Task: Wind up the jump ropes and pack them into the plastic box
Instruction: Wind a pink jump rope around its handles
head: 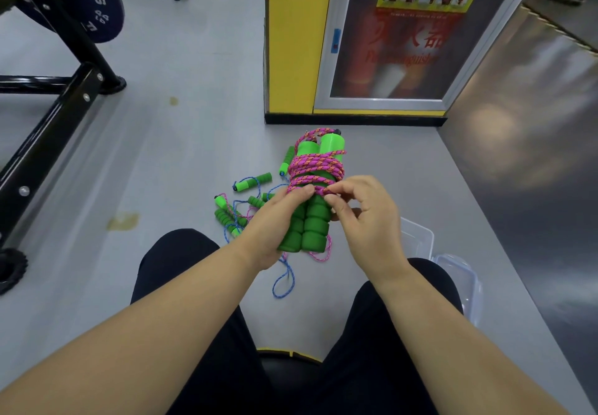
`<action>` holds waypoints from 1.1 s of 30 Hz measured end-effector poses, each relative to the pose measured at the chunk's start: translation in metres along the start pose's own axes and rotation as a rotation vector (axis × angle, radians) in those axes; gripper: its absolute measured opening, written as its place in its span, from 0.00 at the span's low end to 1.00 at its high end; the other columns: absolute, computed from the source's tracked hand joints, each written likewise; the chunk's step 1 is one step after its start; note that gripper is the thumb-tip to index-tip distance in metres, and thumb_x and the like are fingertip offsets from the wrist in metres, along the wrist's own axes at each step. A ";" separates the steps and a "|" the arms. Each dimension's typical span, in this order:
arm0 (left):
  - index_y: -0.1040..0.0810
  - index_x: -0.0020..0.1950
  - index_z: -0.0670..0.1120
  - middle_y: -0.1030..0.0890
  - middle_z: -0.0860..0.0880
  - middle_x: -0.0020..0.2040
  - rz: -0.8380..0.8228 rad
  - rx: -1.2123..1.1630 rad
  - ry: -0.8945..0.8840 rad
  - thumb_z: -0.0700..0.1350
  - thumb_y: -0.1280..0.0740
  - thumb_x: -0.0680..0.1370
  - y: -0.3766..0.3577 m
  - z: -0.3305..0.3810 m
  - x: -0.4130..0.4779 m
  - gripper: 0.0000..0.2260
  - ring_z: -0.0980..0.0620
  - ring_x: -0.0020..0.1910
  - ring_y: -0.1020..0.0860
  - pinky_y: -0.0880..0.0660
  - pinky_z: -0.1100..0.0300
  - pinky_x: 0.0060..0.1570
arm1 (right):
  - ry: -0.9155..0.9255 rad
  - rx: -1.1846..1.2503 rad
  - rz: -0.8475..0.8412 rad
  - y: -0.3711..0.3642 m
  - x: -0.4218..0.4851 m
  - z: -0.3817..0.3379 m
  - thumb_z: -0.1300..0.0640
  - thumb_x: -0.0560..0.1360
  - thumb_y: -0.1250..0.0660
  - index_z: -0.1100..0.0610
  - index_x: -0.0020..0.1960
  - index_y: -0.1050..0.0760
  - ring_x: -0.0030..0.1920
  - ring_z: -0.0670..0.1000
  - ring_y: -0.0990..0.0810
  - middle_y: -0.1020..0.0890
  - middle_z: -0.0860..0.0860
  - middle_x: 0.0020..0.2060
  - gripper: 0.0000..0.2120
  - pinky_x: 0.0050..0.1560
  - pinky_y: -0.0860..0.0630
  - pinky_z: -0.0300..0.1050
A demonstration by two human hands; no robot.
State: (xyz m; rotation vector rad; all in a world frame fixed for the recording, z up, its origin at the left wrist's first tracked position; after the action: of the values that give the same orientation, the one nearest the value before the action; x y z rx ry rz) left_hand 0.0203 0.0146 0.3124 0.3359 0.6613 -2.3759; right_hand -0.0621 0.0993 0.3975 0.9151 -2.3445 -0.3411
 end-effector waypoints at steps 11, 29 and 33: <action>0.26 0.54 0.52 0.18 0.51 0.43 0.044 0.151 -0.144 0.46 0.37 0.79 -0.005 0.017 -0.003 0.05 0.54 0.41 0.18 0.22 0.59 0.38 | 0.072 -0.023 0.198 0.008 -0.003 -0.003 0.55 0.76 0.40 0.62 0.51 0.23 0.43 0.44 0.25 0.26 0.47 0.45 0.12 0.39 0.21 0.47; 0.27 0.57 0.55 0.19 0.59 0.43 0.092 0.366 -0.391 0.49 0.32 0.76 -0.006 0.048 -0.020 0.10 0.66 0.41 0.20 0.25 0.71 0.39 | 0.214 -0.006 0.203 0.011 -0.015 -0.020 0.60 0.71 0.29 0.65 0.54 0.20 0.48 0.46 0.23 0.26 0.50 0.47 0.14 0.47 0.20 0.43; 0.29 0.56 0.57 0.20 0.60 0.44 0.128 0.485 -0.434 0.51 0.32 0.75 -0.007 0.056 -0.024 0.11 0.68 0.41 0.22 0.27 0.74 0.38 | 0.264 -0.080 0.225 0.018 -0.013 -0.027 0.67 0.69 0.28 0.66 0.50 0.19 0.46 0.40 0.26 0.23 0.53 0.43 0.10 0.49 0.26 0.30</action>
State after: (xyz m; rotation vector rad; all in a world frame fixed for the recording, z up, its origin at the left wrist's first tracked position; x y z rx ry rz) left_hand 0.0305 0.0017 0.3719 0.0518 -0.1362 -2.3513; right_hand -0.0477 0.1204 0.4211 0.6097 -2.1461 -0.2061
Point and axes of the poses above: each hand's wrist, its own x-axis towards the middle knuckle, its own y-axis out of the back of the hand, z = x × y, the point moved 10 cm from there along x, towards the middle knuckle
